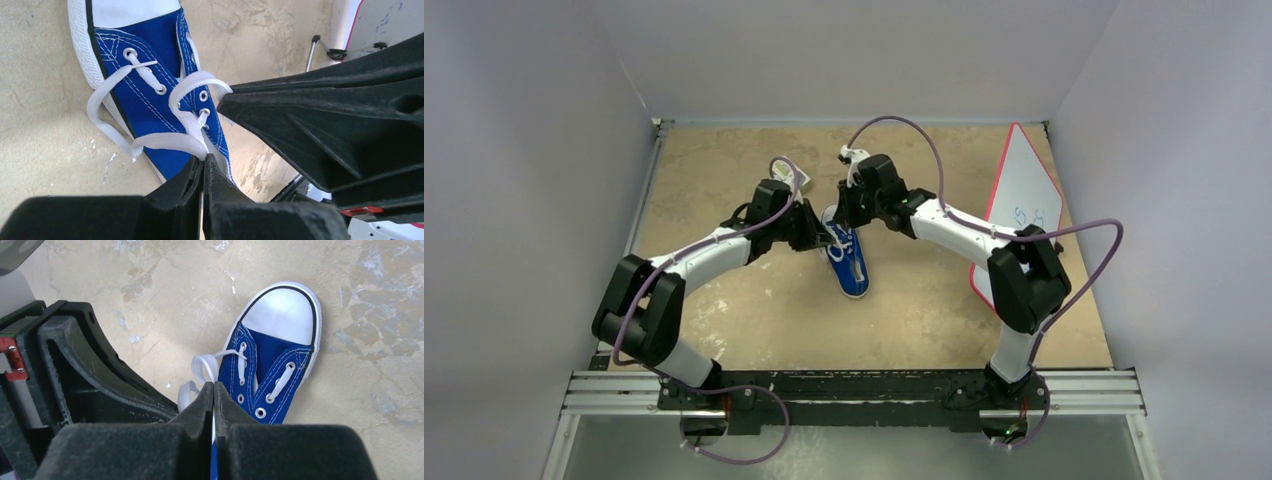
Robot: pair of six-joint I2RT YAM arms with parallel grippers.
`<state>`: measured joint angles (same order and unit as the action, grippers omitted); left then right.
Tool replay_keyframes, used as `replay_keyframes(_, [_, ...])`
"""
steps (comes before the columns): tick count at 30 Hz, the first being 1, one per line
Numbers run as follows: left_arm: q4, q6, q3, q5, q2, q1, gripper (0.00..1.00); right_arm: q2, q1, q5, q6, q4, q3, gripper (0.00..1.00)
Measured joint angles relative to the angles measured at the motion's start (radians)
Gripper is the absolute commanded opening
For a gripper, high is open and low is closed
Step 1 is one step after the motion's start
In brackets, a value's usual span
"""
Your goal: Tie the shoes
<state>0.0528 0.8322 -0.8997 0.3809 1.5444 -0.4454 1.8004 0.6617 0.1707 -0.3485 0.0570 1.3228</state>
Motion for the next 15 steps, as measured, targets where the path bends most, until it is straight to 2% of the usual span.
replay_keyframes(15, [-0.035, 0.025, 0.011, 0.005, -0.008, 0.000, 0.00, 0.116, -0.002, -0.023, -0.037, -0.053, 0.014, 0.00])
